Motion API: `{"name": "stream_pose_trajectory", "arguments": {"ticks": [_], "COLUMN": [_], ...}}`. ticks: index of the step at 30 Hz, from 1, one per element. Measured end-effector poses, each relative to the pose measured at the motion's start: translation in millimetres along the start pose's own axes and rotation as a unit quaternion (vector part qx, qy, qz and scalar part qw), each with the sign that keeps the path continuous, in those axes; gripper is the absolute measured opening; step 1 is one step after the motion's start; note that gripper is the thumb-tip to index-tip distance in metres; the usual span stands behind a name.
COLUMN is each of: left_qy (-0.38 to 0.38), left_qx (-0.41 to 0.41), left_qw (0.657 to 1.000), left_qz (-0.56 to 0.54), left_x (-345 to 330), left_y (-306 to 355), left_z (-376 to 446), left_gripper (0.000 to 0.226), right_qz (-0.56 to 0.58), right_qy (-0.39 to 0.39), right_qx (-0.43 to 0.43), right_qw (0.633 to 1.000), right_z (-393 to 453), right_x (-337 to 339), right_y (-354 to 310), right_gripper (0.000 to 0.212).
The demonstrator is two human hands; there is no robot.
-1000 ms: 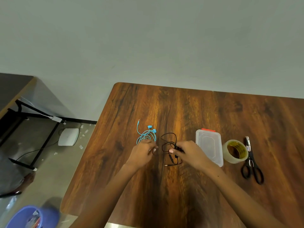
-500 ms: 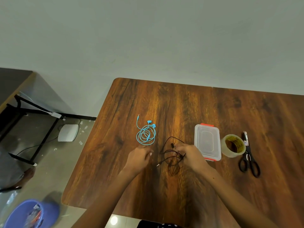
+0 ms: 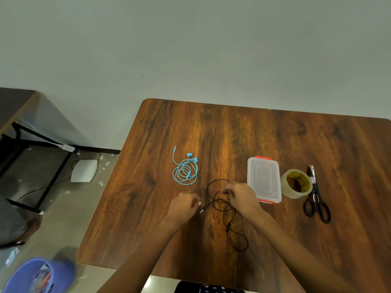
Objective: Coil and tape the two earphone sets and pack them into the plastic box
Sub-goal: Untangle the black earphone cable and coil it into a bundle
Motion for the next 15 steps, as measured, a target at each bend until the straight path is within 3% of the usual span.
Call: {"name": "stream_pose_trajectory", "arguments": {"ticks": [7, 15], "left_qy": [-0.074, -0.036], "left_qx": [0.036, 0.019], "left_qw": [0.995, 0.997], "left_qz": [0.05, 0.058], "left_x": [-40, -39], "left_y": [2, 10], "left_z": [4, 9], "left_gripper": [0.023, 0.015], "right_qz": [0.006, 0.044], "right_qy": [0.017, 0.025], "right_qx": [0.018, 0.034], "right_qw": [1.0, 0.998], "right_z": [-8, -14], "right_x": [-3, 9], "right_y": [-5, -9], "right_gripper": [0.028, 0.023]}}
Point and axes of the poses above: each hand's wrist, its own z-axis towards the middle knuckle, its own x-axis out of the back of the hand, y = z × x, the point moved 8 cm from there along z, towards the middle knuckle
